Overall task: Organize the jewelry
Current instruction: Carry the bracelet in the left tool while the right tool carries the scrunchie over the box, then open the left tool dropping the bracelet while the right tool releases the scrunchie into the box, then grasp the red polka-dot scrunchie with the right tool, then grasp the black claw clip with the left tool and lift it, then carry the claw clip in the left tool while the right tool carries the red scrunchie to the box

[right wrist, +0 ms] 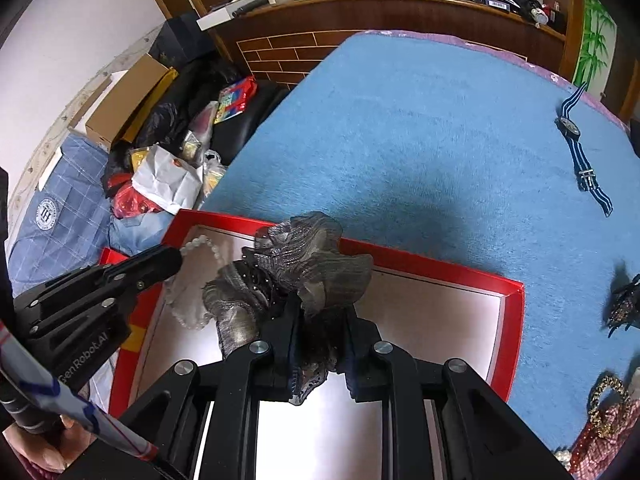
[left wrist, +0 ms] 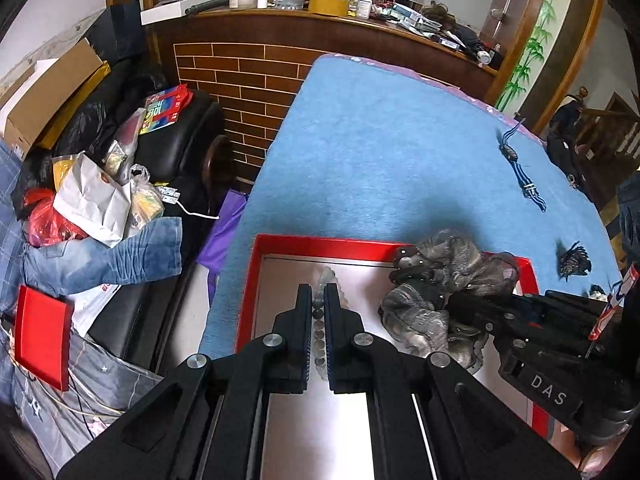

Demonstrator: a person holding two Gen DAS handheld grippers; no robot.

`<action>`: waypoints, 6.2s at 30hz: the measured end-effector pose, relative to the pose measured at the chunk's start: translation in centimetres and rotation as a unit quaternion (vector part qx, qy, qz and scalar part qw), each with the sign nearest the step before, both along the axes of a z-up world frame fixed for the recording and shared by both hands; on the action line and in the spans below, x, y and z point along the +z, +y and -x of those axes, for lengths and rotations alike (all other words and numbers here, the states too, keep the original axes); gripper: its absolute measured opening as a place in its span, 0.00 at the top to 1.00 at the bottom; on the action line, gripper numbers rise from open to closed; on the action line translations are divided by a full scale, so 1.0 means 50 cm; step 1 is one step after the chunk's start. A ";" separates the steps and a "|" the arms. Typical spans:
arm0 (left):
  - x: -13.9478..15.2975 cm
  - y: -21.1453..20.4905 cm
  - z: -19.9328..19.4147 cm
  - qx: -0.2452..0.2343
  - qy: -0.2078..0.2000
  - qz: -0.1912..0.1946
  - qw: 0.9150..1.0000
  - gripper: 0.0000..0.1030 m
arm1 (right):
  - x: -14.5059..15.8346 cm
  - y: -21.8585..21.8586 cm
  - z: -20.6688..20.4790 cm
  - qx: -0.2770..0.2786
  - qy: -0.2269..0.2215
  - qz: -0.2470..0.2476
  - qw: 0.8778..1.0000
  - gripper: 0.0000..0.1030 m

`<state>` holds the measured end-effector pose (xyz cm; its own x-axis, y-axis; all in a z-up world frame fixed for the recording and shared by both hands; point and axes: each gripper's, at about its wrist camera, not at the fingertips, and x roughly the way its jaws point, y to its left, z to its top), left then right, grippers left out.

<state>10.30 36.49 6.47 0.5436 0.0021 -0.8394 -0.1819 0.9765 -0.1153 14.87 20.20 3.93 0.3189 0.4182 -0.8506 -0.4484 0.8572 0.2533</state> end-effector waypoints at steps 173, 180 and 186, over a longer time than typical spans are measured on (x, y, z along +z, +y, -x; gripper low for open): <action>0.087 -0.191 0.326 0.025 -0.134 0.007 0.991 0.71 | 0.129 -0.415 0.334 -0.049 -0.142 -0.089 0.985 0.90; 0.076 -0.144 0.319 0.049 -0.126 0.010 0.991 0.71 | 0.130 -0.369 0.317 -0.036 -0.139 -0.079 0.986 0.90; 0.053 -0.105 0.302 0.072 -0.099 0.012 0.992 0.71 | 0.122 -0.328 0.293 -0.030 -0.133 -0.067 0.988 0.90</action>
<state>-4.77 31.24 9.13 0.6941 0.0725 -0.7162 -0.2906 0.9384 -0.1867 0.21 3.82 10.06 0.5507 0.4947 -0.6723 -0.4643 0.8509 0.2458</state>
